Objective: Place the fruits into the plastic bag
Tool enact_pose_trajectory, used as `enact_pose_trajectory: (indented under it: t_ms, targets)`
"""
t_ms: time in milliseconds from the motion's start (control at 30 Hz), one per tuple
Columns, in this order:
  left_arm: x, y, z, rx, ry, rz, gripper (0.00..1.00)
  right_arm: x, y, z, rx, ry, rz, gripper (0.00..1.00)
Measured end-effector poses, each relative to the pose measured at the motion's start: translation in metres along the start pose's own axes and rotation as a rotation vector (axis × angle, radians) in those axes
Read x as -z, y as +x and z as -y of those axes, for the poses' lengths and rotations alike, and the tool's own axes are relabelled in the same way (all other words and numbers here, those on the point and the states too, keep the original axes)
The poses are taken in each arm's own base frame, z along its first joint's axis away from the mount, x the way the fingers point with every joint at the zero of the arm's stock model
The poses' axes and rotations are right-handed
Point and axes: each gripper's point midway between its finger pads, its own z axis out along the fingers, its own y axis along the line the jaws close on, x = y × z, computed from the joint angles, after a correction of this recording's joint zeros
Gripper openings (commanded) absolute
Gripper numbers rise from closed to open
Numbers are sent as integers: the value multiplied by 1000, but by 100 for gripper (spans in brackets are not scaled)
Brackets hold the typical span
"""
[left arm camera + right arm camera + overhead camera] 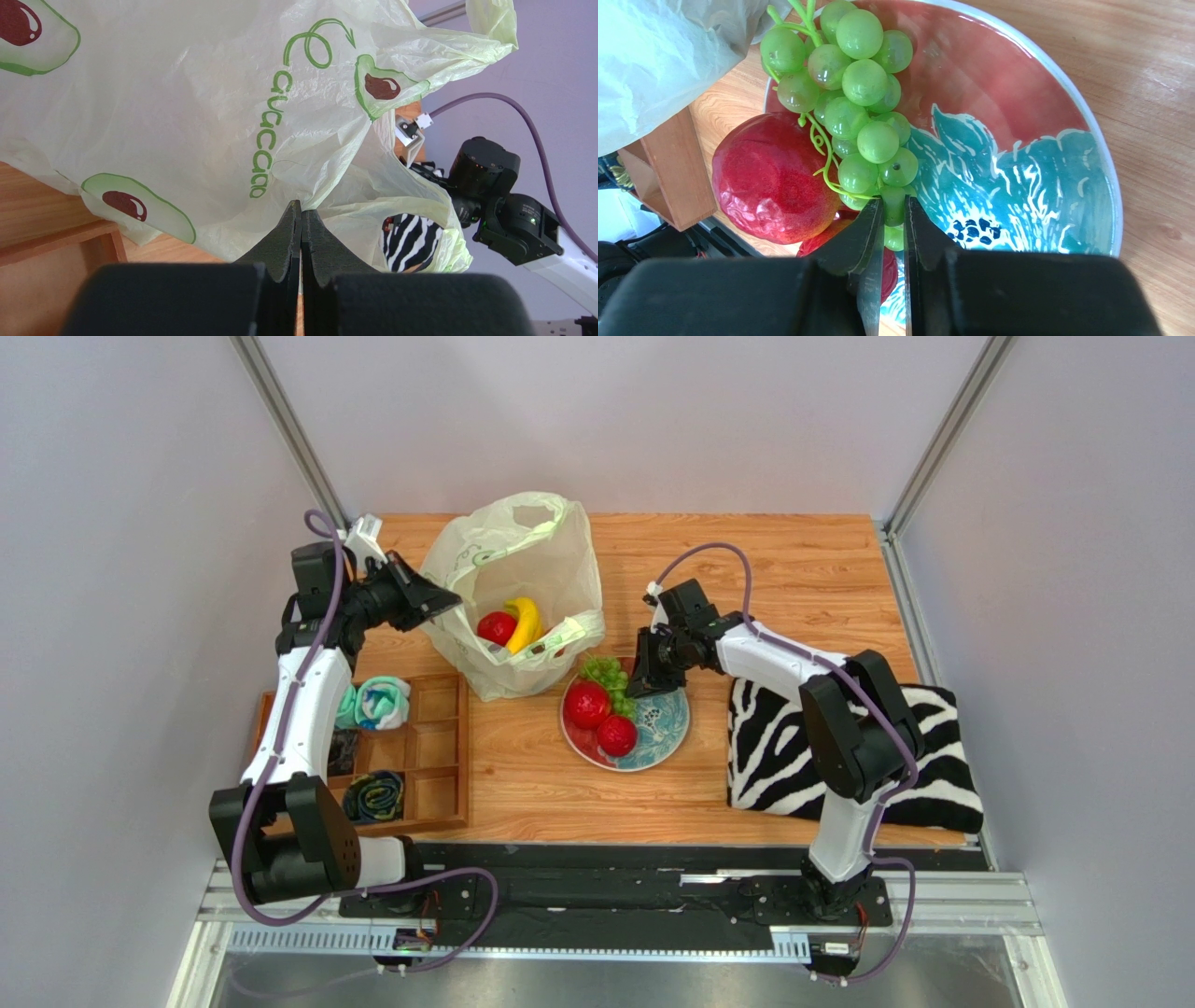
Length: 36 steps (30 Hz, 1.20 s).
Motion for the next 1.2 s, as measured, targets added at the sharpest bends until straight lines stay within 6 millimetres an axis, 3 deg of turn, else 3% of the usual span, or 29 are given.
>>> enact_pose_trajectory:
  t_ms: [200,800,1033,1200]
  targets:
    - [0,0,0,0,0,0,0,0,-3,5,1,31,17,0]
    - [0,0,0,0,0,0,0,33,-17,19,41,160,146,0]
    - [0,0,0,0,1,0,0,62,-18,32,54,251,241,0]
    - [0,0,0,-1,1,1,0,84,-29,30,65,277,320,0]
